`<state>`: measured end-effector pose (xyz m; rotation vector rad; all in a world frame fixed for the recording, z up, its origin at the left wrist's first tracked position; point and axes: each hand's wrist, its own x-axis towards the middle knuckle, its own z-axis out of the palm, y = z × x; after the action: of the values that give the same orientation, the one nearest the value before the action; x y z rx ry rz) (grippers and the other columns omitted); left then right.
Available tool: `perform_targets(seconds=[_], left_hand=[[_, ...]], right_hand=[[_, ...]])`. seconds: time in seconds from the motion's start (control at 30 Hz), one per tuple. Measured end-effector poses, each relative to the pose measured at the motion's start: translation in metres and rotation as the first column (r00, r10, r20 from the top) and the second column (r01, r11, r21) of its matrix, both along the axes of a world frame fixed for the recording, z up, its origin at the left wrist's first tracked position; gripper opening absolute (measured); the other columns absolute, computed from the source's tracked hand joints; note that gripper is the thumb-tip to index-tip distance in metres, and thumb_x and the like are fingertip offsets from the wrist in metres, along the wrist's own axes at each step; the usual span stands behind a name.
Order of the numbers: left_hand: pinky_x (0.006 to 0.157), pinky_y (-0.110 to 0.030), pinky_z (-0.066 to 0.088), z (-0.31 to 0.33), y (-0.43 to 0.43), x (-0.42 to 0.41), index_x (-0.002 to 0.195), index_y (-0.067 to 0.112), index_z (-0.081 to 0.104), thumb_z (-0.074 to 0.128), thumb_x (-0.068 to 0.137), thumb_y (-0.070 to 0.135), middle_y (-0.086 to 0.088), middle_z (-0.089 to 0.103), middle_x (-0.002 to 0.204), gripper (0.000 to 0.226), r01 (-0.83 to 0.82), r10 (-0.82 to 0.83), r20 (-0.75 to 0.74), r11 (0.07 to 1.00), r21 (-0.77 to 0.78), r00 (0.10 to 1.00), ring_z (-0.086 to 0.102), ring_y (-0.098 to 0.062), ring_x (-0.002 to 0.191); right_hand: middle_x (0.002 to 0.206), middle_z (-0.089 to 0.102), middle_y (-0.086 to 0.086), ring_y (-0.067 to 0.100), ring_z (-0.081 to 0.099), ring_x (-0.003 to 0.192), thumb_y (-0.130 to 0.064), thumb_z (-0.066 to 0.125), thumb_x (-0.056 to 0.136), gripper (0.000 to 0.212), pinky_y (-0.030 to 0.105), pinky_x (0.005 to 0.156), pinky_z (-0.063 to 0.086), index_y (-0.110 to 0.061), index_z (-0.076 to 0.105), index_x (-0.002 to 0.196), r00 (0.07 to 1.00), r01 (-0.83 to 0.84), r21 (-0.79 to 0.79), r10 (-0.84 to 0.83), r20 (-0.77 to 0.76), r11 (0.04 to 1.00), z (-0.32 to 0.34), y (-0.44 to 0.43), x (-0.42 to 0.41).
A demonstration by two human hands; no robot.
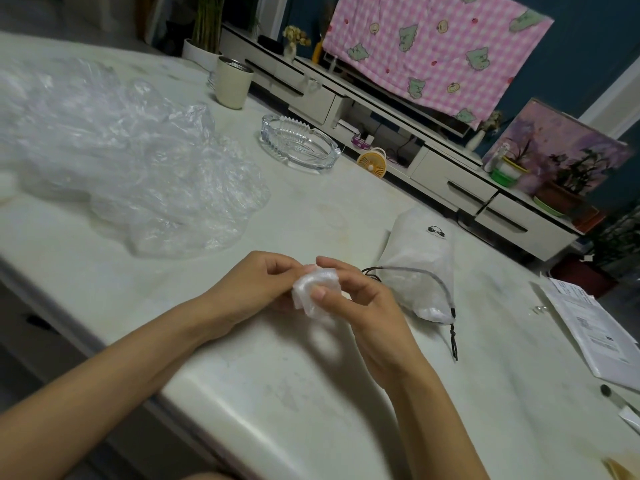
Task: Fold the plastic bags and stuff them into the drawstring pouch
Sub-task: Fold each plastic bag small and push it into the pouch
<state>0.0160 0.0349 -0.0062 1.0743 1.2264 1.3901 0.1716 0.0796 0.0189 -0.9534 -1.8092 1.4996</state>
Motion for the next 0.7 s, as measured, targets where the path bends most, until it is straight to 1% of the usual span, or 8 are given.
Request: perform_targets(seconds=[0.1, 0.17, 0.3, 0.4, 0.47, 0.57, 0.63, 0.7], left_hand=[[0.066, -0.026, 0.054, -0.001, 0.001, -0.001, 0.093, -0.003, 0.070, 0.059, 0.084, 0.048, -0.021, 0.069, 0.093, 0.053, 0.099, -0.092, 0.169, 0.995, -0.031, 0.981, 0.065, -0.026, 0.082], [0.068, -0.023, 0.053, 0.000, -0.001, 0.000, 0.095, 0.004, 0.072, 0.066, 0.077, 0.050, -0.012, 0.071, 0.093, 0.049, 0.147, -0.146, 0.091, 0.989, -0.004, 0.985, 0.067, -0.020, 0.083], [0.062, -0.017, 0.051, -0.002, -0.003, 0.000, 0.091, 0.005, 0.070, 0.066, 0.086, 0.008, -0.003, 0.068, 0.075, 0.007, 0.062, -0.058, -0.088, 0.997, 0.039, 0.994, 0.063, -0.012, 0.066], [0.062, -0.019, 0.051, -0.005, -0.001, 0.000, 0.090, -0.003, 0.068, 0.063, 0.087, 0.004, -0.020, 0.069, 0.078, 0.009, 0.020, -0.016, -0.111, 0.999, 0.034, 0.994, 0.061, -0.015, 0.062], [0.060, -0.019, 0.050, -0.005, -0.001, 0.002, 0.088, -0.006, 0.068, 0.062, 0.086, 0.001, -0.019, 0.067, 0.074, 0.010, -0.014, 0.017, -0.113, 0.999, 0.030, 0.993, 0.060, -0.016, 0.060], [0.055, -0.015, 0.048, -0.002, 0.003, 0.011, 0.083, -0.007, 0.068, 0.058, 0.085, -0.005, -0.007, 0.065, 0.062, 0.010, -0.039, 0.043, -0.143, 0.999, 0.035, 0.989, 0.058, -0.010, 0.054], [0.052, -0.013, 0.045, 0.005, 0.009, 0.023, 0.077, -0.002, 0.067, 0.061, 0.085, -0.003, 0.002, 0.062, 0.054, 0.009, -0.019, 0.027, -0.196, 0.999, 0.046, 0.980, 0.056, -0.005, 0.049], [0.054, -0.018, 0.047, 0.014, 0.020, 0.034, 0.072, 0.009, 0.066, 0.063, 0.084, 0.000, 0.006, 0.062, 0.056, 0.015, 0.001, 0.023, -0.292, 0.997, 0.081, 0.956, 0.059, -0.006, 0.055]], right_hand=[[0.102, 0.071, 0.008, 0.013, 0.063, 0.089, -0.007, 0.070, 0.081, 0.010, 0.028, 0.083, 0.049, -0.011, 0.073, 0.089, 0.995, 0.092, 0.039, -0.091, -0.037, 0.995, -0.003, 0.001, -0.003], [0.092, 0.071, 0.011, 0.016, 0.063, 0.085, -0.009, 0.067, 0.084, 0.013, 0.031, 0.083, 0.048, -0.005, 0.071, 0.095, 0.992, 0.118, 0.034, -0.116, -0.059, 0.992, -0.004, 0.000, -0.004], [0.094, 0.070, 0.009, 0.016, 0.063, 0.085, -0.005, 0.050, 0.093, 0.020, 0.029, 0.082, 0.049, -0.001, 0.068, 0.103, 0.994, 0.048, -0.066, -0.054, -0.091, 0.997, -0.002, 0.000, -0.005], [0.095, 0.070, 0.013, 0.020, 0.065, 0.084, -0.003, 0.048, 0.094, 0.022, 0.029, 0.083, 0.052, -0.001, 0.066, 0.105, 0.996, -0.024, -0.085, 0.017, -0.083, 0.996, 0.002, -0.002, -0.004], [0.094, 0.071, 0.012, 0.022, 0.067, 0.086, -0.002, 0.054, 0.090, 0.019, 0.033, 0.086, 0.052, -0.003, 0.068, 0.102, 0.999, -0.017, -0.041, 0.016, -0.040, 0.999, 0.003, -0.003, -0.001], [0.085, 0.069, 0.013, 0.025, 0.067, 0.082, -0.001, 0.065, 0.083, 0.007, 0.038, 0.085, 0.053, -0.001, 0.066, 0.089, 0.994, 0.107, -0.039, -0.108, -0.024, 0.993, 0.002, 0.002, 0.004], [0.081, 0.064, 0.019, 0.029, 0.065, 0.076, 0.001, 0.070, 0.079, 0.013, 0.041, 0.078, 0.056, 0.003, 0.060, 0.086, 0.968, 0.238, -0.077, -0.243, -0.056, 0.968, 0.005, 0.008, 0.009], [0.072, 0.060, 0.017, 0.022, 0.065, 0.063, 0.006, 0.070, 0.077, 0.020, 0.031, 0.063, 0.058, -0.001, 0.053, 0.086, 0.938, 0.327, -0.072, -0.333, -0.093, 0.942, 0.013, 0.013, 0.019]])
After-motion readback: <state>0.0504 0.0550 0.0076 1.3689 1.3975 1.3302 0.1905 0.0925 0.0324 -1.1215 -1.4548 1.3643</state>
